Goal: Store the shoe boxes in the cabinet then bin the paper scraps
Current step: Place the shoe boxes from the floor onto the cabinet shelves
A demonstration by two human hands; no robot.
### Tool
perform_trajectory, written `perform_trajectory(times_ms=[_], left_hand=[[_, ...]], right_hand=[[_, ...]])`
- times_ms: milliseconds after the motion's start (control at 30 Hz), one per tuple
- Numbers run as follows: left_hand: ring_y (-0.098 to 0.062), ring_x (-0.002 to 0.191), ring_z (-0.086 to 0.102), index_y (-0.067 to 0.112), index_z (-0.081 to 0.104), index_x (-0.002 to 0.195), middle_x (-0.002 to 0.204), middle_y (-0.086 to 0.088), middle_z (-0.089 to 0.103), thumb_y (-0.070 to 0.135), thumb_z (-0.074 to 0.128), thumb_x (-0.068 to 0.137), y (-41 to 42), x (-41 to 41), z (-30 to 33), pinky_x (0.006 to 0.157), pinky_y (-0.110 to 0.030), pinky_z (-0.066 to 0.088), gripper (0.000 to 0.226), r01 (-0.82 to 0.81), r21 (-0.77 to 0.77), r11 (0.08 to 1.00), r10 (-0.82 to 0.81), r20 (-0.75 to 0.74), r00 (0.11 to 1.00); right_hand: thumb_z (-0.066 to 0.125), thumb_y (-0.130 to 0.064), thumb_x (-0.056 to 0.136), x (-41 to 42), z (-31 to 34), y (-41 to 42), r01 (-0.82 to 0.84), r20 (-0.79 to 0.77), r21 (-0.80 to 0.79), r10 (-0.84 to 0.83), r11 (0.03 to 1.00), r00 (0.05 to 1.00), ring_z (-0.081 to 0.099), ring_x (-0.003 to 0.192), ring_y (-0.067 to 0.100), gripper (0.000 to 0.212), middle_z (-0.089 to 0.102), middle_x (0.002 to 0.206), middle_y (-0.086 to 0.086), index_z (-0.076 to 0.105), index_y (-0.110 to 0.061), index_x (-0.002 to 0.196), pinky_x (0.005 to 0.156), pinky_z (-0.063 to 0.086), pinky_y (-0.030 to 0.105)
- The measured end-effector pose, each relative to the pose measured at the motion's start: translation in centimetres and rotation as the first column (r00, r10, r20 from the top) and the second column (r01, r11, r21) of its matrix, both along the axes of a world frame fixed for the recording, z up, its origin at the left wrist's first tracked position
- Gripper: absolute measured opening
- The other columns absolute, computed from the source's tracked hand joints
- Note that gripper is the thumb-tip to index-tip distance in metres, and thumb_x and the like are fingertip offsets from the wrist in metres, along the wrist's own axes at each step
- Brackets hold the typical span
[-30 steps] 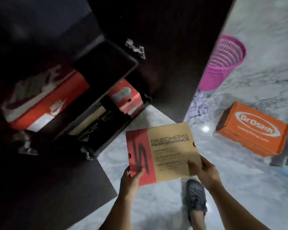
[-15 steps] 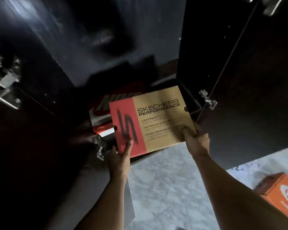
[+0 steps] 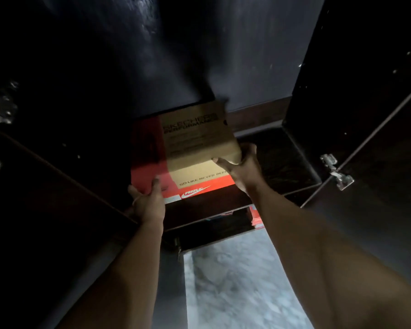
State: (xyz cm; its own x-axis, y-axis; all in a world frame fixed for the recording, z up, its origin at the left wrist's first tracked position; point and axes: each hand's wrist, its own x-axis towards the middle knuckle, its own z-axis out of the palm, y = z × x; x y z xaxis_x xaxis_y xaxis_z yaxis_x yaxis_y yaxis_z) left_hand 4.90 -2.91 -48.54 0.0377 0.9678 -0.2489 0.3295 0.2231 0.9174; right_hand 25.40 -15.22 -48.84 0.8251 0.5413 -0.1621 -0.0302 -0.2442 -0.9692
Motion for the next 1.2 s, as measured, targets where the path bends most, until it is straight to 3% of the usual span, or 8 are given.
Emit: perform_trajectory(times_ms=[133,233,333,433,600,700,867,1200], left_hand=[[-0.032,0.125,0.06,0.03,0.032,0.152,0.137,-0.01,0.061,0.097,0.056,0.055,0.3,-0.1,-2.6,0.106,-0.049,0.05,0.12,-0.024,-0.077,0.997,0.029,0.065,0.997],[-0.032,0.128,0.058,0.033,0.037,0.145,0.14,-0.008,0.058,0.104,0.052,0.041,1.9,-0.2,-7.3,0.103,-0.055,0.051,0.127,-0.063,-0.169,0.984,0.074,0.059,0.996],[-0.032,0.122,0.061,0.024,0.056,0.124,0.13,-0.008,0.062,0.092,0.057,0.048,0.9,0.4,-7.9,0.096,-0.054,0.055,0.101,-0.134,-0.217,0.967,0.138,0.001,0.99],[-0.033,0.105,0.066,0.019,0.059,0.078,0.09,-0.002,0.066,0.055,0.064,0.075,-4.3,1.8,-4.2,0.091,-0.053,0.058,0.037,0.036,-0.205,0.978,-0.046,-0.048,0.998],[-0.026,0.096,0.064,0.019,0.066,0.101,0.097,-0.006,0.067,0.027,0.064,0.097,-14.0,3.5,-3.7,0.096,-0.049,0.055,0.009,0.437,-0.375,0.817,-0.477,-0.016,0.879],[-0.028,0.101,0.066,0.02,0.066,0.101,0.102,-0.007,0.069,0.026,0.067,0.096,-20.2,4.6,-4.8,0.096,-0.048,0.055,0.008,0.618,-0.404,0.674,-0.694,-0.06,0.717],[-0.026,0.095,0.066,0.013,0.069,0.111,0.101,-0.008,0.069,0.026,0.067,0.095,-33.7,7.8,-7.5,0.078,-0.035,0.053,0.021,0.781,-0.531,0.328,-0.944,-0.144,0.298],[-0.024,0.109,0.067,0.019,0.068,0.116,0.121,-0.002,0.071,0.046,0.07,0.081,-61.0,17.1,-15.5,0.085,-0.032,0.052,0.044,0.735,-0.657,-0.169,-0.892,-0.216,-0.398]], right_hand=[[0.094,-0.042,0.068,0.0,-0.5,0.4,-0.022,-0.021,0.036,0.023,0.999,1.0,0.064,0.102,0.007,0.082,0.064,0.106,-0.011,0.039,-0.023,0.126,0.099,0.055,0.044],[0.093,-0.035,0.071,-0.5,-0.6,0.7,-0.026,-0.057,0.052,0.029,0.998,0.998,0.065,0.104,0.008,0.079,0.065,0.106,-0.011,0.039,-0.021,0.127,0.102,0.054,0.045],[0.09,-0.058,0.063,-1.5,0.1,0.1,-0.005,-0.024,0.033,0.006,0.999,1.0,0.065,0.112,0.015,0.09,0.066,0.109,-0.017,0.04,-0.028,0.131,0.102,0.053,0.048],[0.078,-0.062,0.077,-2.4,1.2,-3.0,0.046,-0.08,-0.004,-0.047,0.999,0.996,0.05,0.12,0.011,0.091,0.057,0.132,-0.009,0.035,-0.029,0.15,0.101,0.044,0.033],[0.074,-0.059,0.085,-5.3,-2.0,-13.5,0.192,-0.255,-0.204,-0.241,0.96,0.936,0.058,0.12,0.021,0.069,0.059,0.125,0.002,0.053,-0.023,0.139,0.093,0.042,0.028],[0.078,-0.058,0.081,-7.7,-6.5,-23.0,0.236,-0.3,-0.38,-0.361,0.894,0.883,0.062,0.107,0.018,0.042,0.064,0.116,0.002,0.055,-0.035,0.108,0.095,0.045,0.031],[0.06,-0.065,0.09,-12.0,-9.1,-41.6,0.231,-0.332,-0.643,-0.538,0.73,0.775,0.056,0.131,0.03,0.072,0.058,0.142,0.011,0.047,-0.019,0.143,0.103,0.045,0.032],[0.06,-0.056,0.095,-9.8,-17.0,-72.3,0.458,-0.304,-0.74,-0.852,0.493,0.426,0.054,0.131,0.034,0.066,0.052,0.147,0.013,0.044,-0.018,0.146,0.092,0.045,0.036]])
